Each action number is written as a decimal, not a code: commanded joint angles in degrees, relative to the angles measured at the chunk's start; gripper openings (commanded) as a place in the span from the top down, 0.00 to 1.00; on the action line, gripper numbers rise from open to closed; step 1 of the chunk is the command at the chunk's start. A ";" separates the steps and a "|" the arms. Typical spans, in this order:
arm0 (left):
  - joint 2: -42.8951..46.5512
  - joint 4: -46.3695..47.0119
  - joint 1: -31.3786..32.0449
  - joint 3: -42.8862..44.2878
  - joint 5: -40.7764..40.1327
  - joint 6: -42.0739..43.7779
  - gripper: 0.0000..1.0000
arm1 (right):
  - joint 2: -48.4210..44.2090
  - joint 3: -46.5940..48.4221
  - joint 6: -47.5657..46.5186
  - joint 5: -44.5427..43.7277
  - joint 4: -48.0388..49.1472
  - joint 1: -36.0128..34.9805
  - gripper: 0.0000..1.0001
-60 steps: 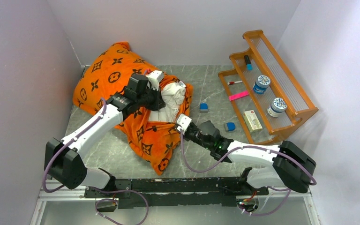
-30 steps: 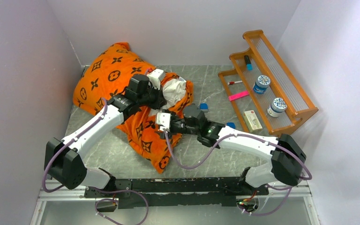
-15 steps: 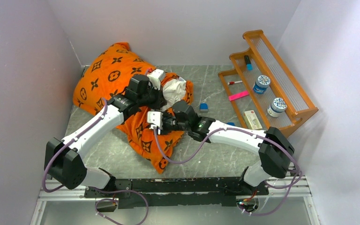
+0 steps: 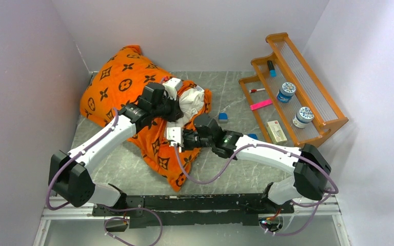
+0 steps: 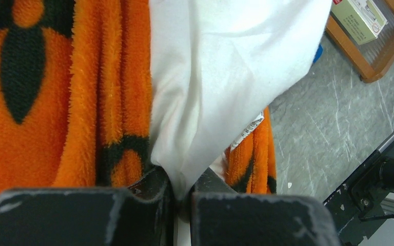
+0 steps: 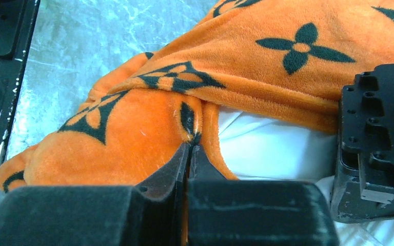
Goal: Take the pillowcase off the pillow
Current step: Remove the pillow from the pillowcase.
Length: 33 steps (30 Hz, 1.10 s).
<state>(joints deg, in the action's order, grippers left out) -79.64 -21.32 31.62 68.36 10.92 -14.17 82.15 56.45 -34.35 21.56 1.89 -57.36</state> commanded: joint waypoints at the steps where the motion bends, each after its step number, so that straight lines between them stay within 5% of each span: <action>1: 3.00 8.67 -1.91 1.35 -7.17 2.03 0.95 | -3.04 -3.15 2.89 5.09 -14.07 -3.51 1.00; 23: 1.87 4.38 -8.39 11.08 -12.50 -0.71 0.95 | -7.50 -19.28 14.50 -1.90 -7.44 -12.08 1.00; 30: 3.74 9.54 -8.08 2.42 -4.92 2.67 0.95 | -5.86 -15.36 9.52 -4.34 -6.16 -13.00 0.99; 33: 4.48 9.41 -6.22 1.71 -5.19 4.60 0.95 | -4.01 -10.47 4.61 -6.70 -7.77 -12.55 0.91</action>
<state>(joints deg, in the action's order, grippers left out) -79.02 -25.85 28.18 69.25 13.98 -15.20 75.55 42.35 -27.09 10.28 7.27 -67.46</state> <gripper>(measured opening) 0.092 0.050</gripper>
